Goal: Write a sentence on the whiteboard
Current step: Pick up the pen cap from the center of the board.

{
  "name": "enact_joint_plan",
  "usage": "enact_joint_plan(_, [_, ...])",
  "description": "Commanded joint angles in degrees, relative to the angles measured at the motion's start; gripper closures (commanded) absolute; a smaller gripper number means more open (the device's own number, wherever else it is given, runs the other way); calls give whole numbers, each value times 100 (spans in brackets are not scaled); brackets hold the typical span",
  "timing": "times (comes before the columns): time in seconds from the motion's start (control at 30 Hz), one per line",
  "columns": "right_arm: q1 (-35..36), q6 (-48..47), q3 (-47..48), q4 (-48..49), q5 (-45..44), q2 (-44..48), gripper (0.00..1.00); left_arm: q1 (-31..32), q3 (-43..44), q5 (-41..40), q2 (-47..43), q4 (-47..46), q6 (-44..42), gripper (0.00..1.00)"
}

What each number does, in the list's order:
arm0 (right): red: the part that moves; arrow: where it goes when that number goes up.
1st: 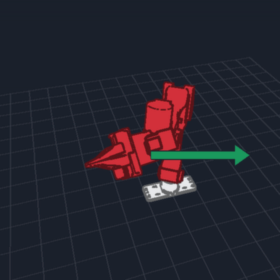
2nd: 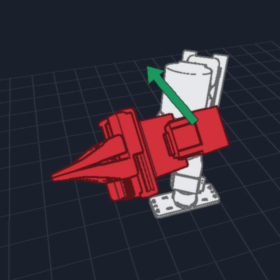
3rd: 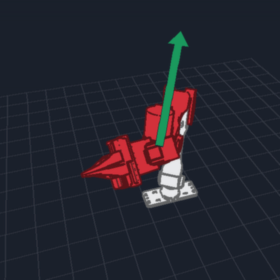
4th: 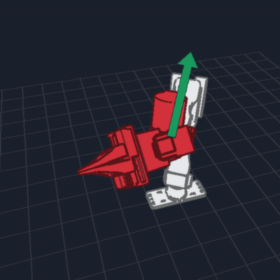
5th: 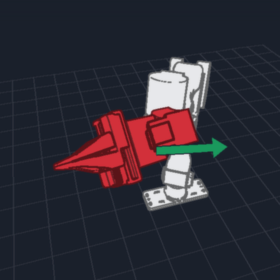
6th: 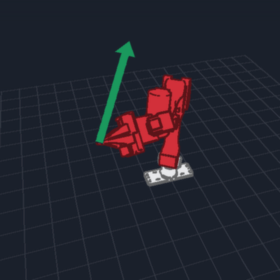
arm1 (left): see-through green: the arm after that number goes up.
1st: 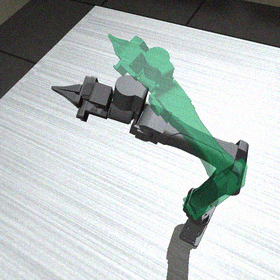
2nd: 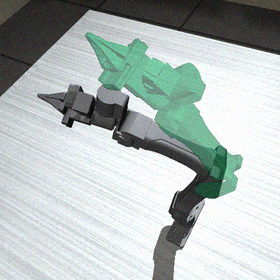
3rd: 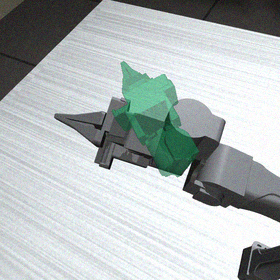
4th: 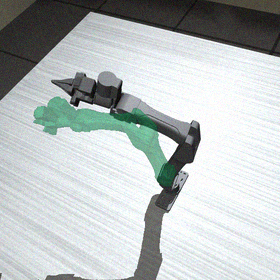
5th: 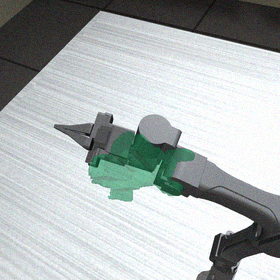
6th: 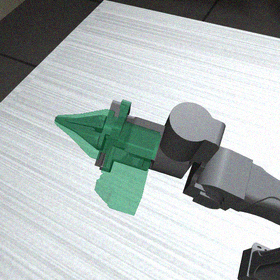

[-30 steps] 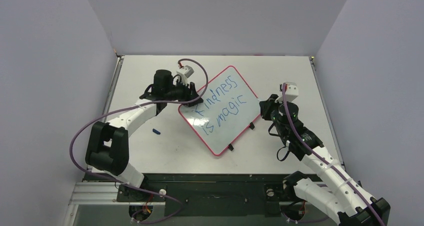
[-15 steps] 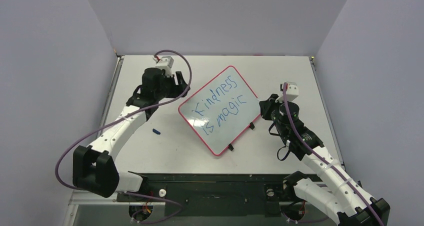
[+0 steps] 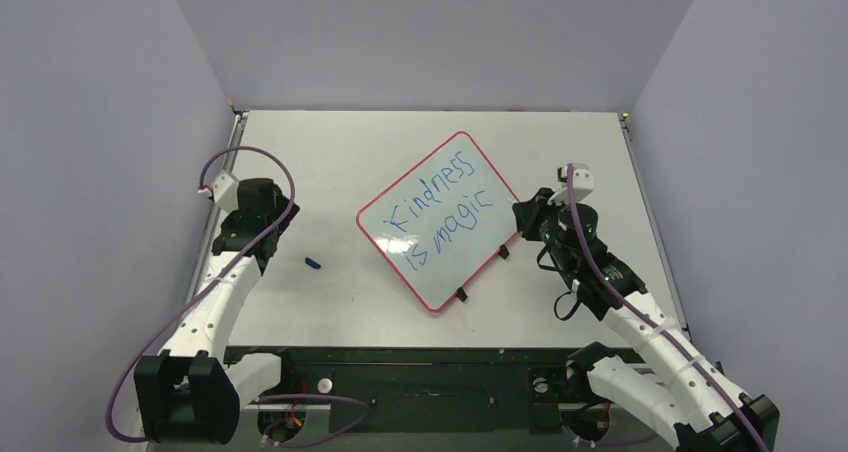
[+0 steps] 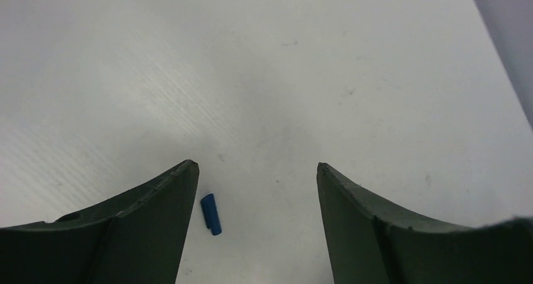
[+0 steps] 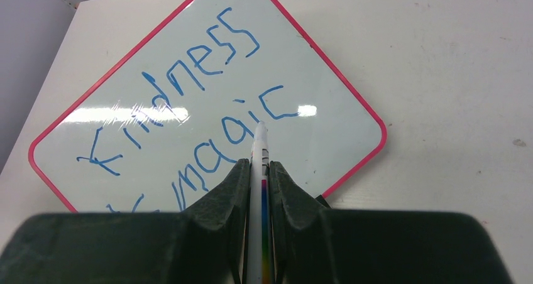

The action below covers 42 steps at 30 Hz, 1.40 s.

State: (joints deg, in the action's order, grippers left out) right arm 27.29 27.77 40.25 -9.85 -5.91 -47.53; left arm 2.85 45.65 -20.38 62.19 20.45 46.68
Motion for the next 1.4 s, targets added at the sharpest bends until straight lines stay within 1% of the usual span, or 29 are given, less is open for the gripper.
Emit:
enact_joint_plan(0.0, [-44,45,181,277,85,18,100,-90,268,-1075,352,1400,1453,36])
enact_joint_plan(0.03, [-47,45,178,280,88,18,100,-96,434,-1091,602,1743,1596,36])
enact_joint_plan(0.1, [-46,51,172,281,109,-3,100,-107,648,-915,1012,2108,1710,39])
enact_joint_plan(0.2, [-55,56,176,303,124,-24,100,-132,714,-633,1606,2228,1740,53])
enact_joint_plan(0.27, [-64,53,167,312,126,-34,100,-134,542,-350,1868,2073,1741,56])
enact_joint_plan(0.37, [-78,45,148,311,138,-26,100,-131,404,71,2109,1697,1699,56])
enact_joint_plan(0.53, [-105,32,106,327,130,-35,100,-63,382,154,2264,1647,1719,55])
enact_joint_plan(0.67, [-126,43,81,378,156,-71,100,23,282,272,2308,1591,1728,51])
enact_joint_plan(0.8, [-151,58,64,446,235,-147,100,220,252,259,2419,1594,1800,47])
enact_joint_plan(0.87, [-157,69,49,470,254,-166,100,316,263,259,2466,1585,1832,47])
enact_joint_plan(1.0, [-177,78,24,507,272,-176,100,462,361,172,2515,1642,1863,47])
enact_joint_plan(1.1, [-195,82,6,524,288,-172,100,612,473,-47,2542,1790,1951,49])
enact_joint_plan(1.17, [-206,87,-5,526,290,-169,100,649,493,-100,2588,1796,1970,51])
enact_joint_plan(1.23, [-212,88,-12,535,292,-156,100,654,516,-131,2664,1775,1965,55])
enact_joint_plan(1.3, [-224,88,-23,534,300,-139,100,635,554,-138,2798,1745,1918,64])
enact_joint_plan(1.33, [-230,88,-30,529,301,-128,100,628,591,-135,2846,1735,1904,67])
enact_joint_plan(1.37, [-236,88,-38,533,308,-110,100,607,606,-127,2933,1702,1884,73])
